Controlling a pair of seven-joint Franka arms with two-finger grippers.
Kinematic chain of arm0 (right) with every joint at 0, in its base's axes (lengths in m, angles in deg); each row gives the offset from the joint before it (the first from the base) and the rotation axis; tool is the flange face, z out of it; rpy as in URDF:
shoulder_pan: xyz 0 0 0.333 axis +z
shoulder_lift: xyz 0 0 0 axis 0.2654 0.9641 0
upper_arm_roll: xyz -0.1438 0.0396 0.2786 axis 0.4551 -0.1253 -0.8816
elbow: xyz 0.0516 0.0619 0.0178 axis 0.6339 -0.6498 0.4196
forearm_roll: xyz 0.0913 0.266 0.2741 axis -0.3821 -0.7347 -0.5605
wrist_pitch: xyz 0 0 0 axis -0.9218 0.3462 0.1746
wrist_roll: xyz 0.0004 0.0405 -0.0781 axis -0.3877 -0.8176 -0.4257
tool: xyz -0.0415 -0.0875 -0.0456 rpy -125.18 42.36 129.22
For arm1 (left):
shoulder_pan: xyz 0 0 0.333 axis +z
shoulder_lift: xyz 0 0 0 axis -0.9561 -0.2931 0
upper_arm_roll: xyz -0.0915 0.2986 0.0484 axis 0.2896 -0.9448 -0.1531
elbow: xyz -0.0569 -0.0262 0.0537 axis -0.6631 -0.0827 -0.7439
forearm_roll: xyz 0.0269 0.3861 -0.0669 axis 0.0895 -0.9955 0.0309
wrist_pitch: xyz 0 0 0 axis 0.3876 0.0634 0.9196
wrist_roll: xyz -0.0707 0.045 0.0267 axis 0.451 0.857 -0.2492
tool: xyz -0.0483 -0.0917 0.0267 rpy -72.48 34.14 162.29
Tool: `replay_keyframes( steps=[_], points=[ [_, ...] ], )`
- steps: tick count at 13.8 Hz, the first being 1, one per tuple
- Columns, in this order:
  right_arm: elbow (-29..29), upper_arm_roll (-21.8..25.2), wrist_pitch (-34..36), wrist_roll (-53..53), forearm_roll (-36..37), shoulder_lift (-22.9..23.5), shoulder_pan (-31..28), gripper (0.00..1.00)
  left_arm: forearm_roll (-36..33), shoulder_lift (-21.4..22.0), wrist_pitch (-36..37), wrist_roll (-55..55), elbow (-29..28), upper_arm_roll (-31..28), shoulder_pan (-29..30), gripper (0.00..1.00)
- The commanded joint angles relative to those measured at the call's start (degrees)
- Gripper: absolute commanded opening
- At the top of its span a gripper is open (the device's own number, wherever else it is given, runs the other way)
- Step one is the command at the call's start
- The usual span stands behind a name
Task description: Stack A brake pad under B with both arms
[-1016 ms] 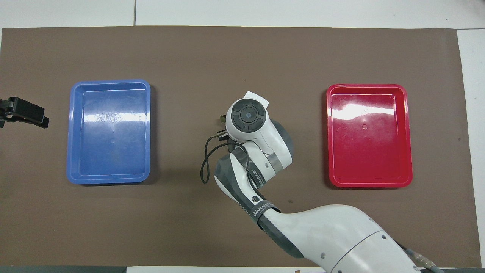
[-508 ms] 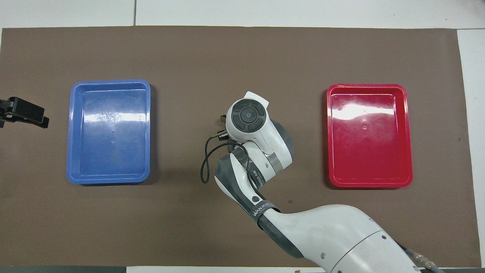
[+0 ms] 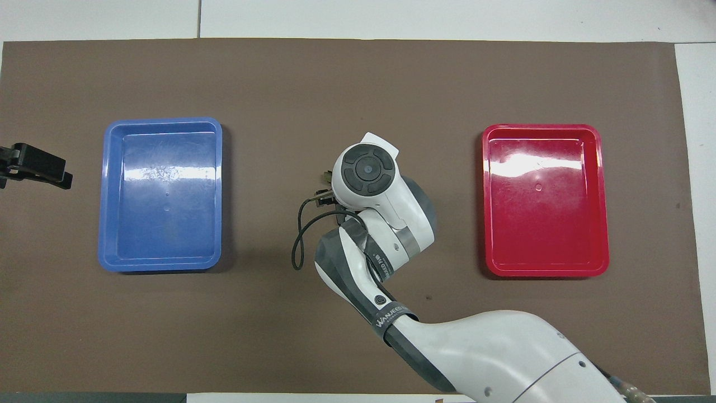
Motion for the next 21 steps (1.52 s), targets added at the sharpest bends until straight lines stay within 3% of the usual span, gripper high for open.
replay_keyframes(
  steps=[1, 9, 13, 16, 21],
  points=[
    [-1.18, 0.23, 5.8, 1.11, 0.11, -6.68, -5.35, 0.99, 0.15, 0.45, 0.71, -0.52, -0.23, 0.15, 0.52, 1.0],
    [-0.83, 0.15, 14.86, -0.02, 6.18, -16.89, -24.07, 0.99, 0.15, 0.45, 0.71, -0.52, -0.23, 0.15, 0.52, 1.0],
    [-0.74, 0.15, 21.79, -8.36, 6.09, -23.29, -31.81, 0.99, 0.15, 0.45, 0.71, -0.52, -0.23, 0.15, 0.52, 1.0],
    [-0.74, 0.32, 30.66, -10.4, 6.01, -27.52, -33.94, 0.99, 0.15, 0.45, 0.71, -0.52, -0.23, 0.15, 0.52, 1.0],
    [1.63, 1.02, 39.56, -11.09, 6.01, -29.99, -34.82, 0.99, 0.15, 0.45, 0.71, -0.52, -0.23, 0.15, 0.52, 1.0]
  ],
)
